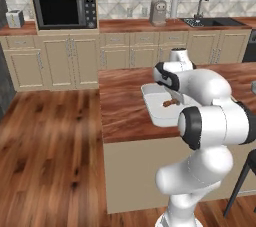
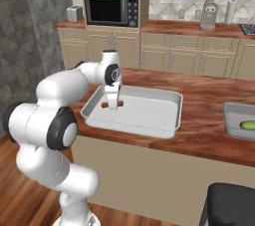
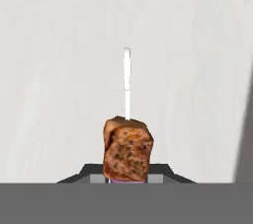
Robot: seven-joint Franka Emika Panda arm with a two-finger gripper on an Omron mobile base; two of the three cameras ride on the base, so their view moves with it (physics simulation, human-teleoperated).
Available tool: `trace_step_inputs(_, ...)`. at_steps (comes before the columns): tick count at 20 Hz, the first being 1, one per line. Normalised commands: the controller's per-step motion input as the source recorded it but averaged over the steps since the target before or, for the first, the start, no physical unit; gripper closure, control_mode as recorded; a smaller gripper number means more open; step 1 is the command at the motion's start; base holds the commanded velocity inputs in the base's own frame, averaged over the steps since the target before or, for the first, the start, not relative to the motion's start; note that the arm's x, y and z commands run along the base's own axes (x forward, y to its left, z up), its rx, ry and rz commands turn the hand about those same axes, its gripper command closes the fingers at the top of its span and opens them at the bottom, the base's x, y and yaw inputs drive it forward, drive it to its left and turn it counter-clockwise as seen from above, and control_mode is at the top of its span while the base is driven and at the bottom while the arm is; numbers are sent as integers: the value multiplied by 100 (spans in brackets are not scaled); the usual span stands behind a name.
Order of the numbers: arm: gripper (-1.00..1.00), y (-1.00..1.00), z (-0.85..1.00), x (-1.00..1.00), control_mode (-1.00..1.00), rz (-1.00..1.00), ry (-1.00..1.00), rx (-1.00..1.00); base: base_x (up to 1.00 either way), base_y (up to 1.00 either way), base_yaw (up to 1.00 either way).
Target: Place the cold items (mushroom and cucumber) from the fridge in one tupperware on the dining counter. Place the warm items (kebab skewer and hot dog) in the stove area in another tupperware.
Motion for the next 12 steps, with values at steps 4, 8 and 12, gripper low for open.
trace_step_inputs(4, 100, -16, -6, 25, -100, -3, -4, 0, 0, 0, 0)
trace_step_inputs(8, 100, -7, -7, 15, -100, -1, -7, 0, 0, 0, 0)
trace_step_inputs(12, -100, 0, 0, -2, -100, -1, 0, 0, 0, 0, 0)
